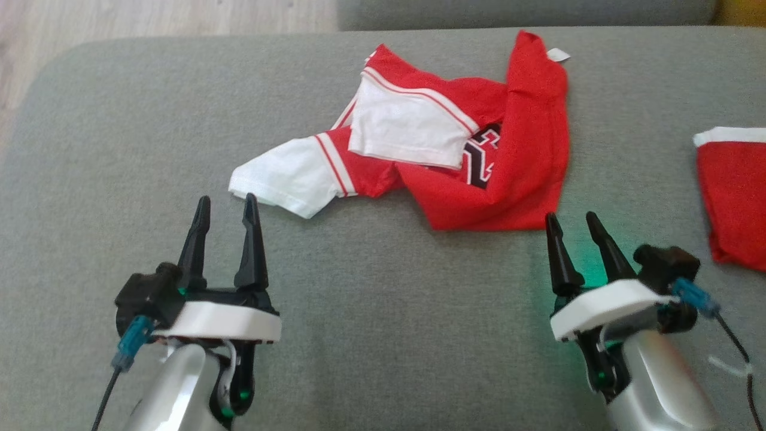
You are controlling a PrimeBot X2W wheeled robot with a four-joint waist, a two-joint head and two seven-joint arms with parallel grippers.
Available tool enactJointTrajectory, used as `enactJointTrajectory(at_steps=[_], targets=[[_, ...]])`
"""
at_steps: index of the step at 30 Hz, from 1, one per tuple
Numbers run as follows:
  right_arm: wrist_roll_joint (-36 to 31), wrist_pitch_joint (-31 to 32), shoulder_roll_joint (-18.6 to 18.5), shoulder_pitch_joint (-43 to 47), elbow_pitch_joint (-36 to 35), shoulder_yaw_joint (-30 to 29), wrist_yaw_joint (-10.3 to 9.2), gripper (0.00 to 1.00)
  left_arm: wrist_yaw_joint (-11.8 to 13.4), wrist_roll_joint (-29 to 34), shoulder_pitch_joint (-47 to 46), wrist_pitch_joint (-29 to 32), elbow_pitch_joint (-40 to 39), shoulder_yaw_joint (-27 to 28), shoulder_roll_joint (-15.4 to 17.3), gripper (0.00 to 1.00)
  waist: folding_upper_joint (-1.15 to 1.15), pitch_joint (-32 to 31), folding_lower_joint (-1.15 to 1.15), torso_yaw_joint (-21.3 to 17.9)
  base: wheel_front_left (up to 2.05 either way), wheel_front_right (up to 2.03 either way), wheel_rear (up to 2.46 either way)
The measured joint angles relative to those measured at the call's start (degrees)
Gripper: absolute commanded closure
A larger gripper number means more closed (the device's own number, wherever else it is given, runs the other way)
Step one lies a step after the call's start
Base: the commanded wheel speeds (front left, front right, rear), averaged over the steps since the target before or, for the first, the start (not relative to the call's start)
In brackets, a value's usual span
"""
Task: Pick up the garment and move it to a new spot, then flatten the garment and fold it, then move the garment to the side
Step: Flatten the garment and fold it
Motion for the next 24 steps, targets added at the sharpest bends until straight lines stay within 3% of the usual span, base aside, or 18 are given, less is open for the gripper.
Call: enactJointTrajectory(at_steps=[5,12,14,19,24], targets=[[4.57,1.90,-0.03,-4.24,7.84,0.66,0.00,0.00,-0.58,0.52,-0.80,0.00,0.57,0.64,-1.32,0.00,0.00,1.23,0.00,2.04,0.00,0.00,0.00],[5.78,0.36,-0.59,-10.07,16.47,1.81,0.00,0.00,-1.55,1.63,-0.88,0.00,1.56,1.67,-2.31,0.00,0.00,2.27,0.00,4.27,0.00,0.00,0.00],[6.35,-0.21,-0.75,-11.18,17.84,2.85,0.00,1.00,-1.62,1.88,-0.92,0.00,1.69,1.80,-2.48,0.00,0.00,2.35,-0.01,4.51,0.00,0.00,0.00],[6.25,-2.63,-0.71,-12.39,20.42,3.32,0.00,1.00,-2.04,2.01,-0.94,0.00,1.89,2.86,-2.56,0.00,0.00,2.00,-0.01,4.05,0.00,0.00,0.00],[3.56,-3.97,-0.59,-11.82,20.80,-0.92,0.00,1.00,-2.04,2.02,-0.88,0.00,2.13,3.37,-2.45,0.00,0.00,0.69,-0.01,2.19,0.00,0.00,0.00]])
